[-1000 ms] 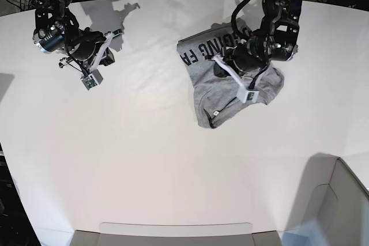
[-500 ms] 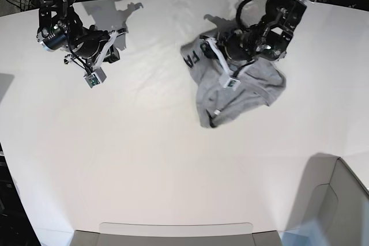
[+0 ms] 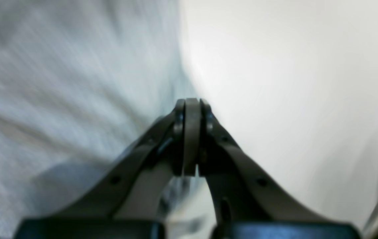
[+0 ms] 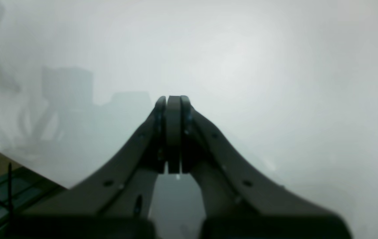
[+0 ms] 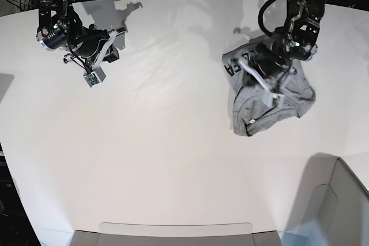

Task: Fold the T-shirt properly

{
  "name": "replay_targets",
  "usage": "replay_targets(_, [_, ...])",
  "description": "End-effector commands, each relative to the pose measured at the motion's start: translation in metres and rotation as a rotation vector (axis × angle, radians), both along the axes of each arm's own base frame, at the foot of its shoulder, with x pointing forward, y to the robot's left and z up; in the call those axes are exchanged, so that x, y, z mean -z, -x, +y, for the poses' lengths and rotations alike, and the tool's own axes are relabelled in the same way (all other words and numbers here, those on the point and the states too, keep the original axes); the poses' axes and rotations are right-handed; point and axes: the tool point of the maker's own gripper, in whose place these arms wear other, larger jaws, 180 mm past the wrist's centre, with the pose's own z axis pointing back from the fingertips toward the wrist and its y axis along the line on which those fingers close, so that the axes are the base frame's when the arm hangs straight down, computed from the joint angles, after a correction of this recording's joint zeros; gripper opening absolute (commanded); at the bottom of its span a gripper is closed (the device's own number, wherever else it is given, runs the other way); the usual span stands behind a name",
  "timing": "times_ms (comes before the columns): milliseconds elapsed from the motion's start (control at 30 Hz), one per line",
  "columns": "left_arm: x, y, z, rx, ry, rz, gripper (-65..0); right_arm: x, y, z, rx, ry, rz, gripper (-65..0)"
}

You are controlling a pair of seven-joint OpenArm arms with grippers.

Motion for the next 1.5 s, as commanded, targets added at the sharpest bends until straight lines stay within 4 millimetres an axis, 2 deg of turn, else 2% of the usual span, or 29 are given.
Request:
replay_targets(0, [-0.009,-0.006,0.007,-0.058,0.020,-0.053,-65.0,-0.009,-0.006,0.000,-0.009,-0.003,-0.038,-65.0])
replay_targets(100, [-0.007,-0.014,0.013,-0.197,0.097,-0.123,-65.0,-0.008,-0.006,0.000,-0.008,-0.004,-0.037,-65.0])
replay_targets(200, [0.013,-0.018,0.018,-0.294,0.128,-0.146,-65.0,-0.008,-0.006,0.000,-0.008,-0.004,-0.037,-65.0])
replay_targets(300, [0.050,-0.012,0.028,-0.372,0.116,-0.125,-65.0,-0.009,-0.007,0.000,-0.008,-0.004,-0.038,-65.0])
replay_targets(400, [0.089,0.005,0.041,-0.423,0.079,-0.058,-65.0,-0.009,-0.007,0.000,-0.008,-0.004,-0.038,-65.0])
replay_targets(533, [0.143,0.038,0.069,-0.481,0.003,0.067,-65.0,-0.008,-0.007,0.000,-0.008,-0.003,-0.037,-65.0])
replay_targets(600, [0.159,0.054,0.096,-0.484,-0.064,0.111,-65.0,-0.008,-0.007,0.000,-0.008,-0.003,-0.037,-65.0])
replay_targets(700, [0.169,0.071,0.134,-0.494,-0.151,0.143,-65.0,-0.009,-0.008,0.000,-0.008,-0.003,-0.040,-65.0])
replay_targets(800, [0.168,0.080,0.169,-0.480,-0.221,0.150,-65.0,-0.009,-0.008,0.000,-0.008,-0.003,-0.041,-65.0])
replay_targets(933, [0.164,0.075,0.164,-0.390,-0.179,0.126,-65.0,-0.012,-0.011,0.002,-0.007,-0.014,-0.053,-65.0])
replay_targets(1100, [0.160,0.070,0.161,-0.378,-0.171,0.109,-65.0,-0.021,-0.022,0.012,0.001,-0.047,-0.093,-65.0])
replay_targets(1267, [0.130,0.045,0.140,-0.328,-0.143,0.005,-65.0,-0.041,-0.035,0.020,0.004,-0.095,-0.207,-65.0])
replay_targets(1367, [0.106,0.030,0.131,-0.308,-0.126,-0.073,-65.0,-0.054,-0.043,0.025,0.006,-0.123,-0.279,-65.0])
replay_targets(1400, [0.096,0.025,0.130,-0.309,-0.123,-0.104,-65.0,-0.058,-0.045,0.026,0.007,-0.130,-0.297,-65.0])
replay_targets(1467, [0.070,0.011,0.143,-0.345,-0.129,-0.193,-65.0,-0.065,-0.049,0.028,0.008,-0.144,-0.331,-65.0])
